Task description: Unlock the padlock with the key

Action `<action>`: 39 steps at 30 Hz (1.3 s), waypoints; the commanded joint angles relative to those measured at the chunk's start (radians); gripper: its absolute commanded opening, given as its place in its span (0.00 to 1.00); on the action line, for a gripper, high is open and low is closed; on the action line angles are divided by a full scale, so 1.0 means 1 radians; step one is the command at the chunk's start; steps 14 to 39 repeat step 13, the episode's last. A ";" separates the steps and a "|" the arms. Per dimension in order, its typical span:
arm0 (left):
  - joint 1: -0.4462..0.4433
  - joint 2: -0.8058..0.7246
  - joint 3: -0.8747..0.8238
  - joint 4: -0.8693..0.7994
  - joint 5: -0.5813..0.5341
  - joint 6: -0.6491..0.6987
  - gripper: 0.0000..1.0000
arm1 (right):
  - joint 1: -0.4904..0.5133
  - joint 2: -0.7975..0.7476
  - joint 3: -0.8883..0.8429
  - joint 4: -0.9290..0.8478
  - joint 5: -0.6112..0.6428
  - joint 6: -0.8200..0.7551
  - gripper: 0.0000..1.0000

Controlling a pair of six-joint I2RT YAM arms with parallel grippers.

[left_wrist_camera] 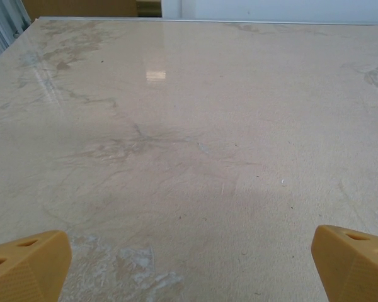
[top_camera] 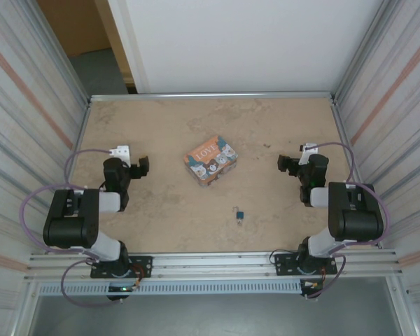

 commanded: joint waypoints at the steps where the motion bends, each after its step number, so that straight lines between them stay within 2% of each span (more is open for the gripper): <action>1: -0.014 0.001 0.027 -0.016 -0.012 0.038 0.99 | 0.008 0.007 0.022 -0.008 0.024 0.011 1.00; 39: -0.029 0.002 0.035 -0.032 -0.023 0.051 0.99 | 0.013 0.007 0.024 -0.011 0.030 0.011 1.00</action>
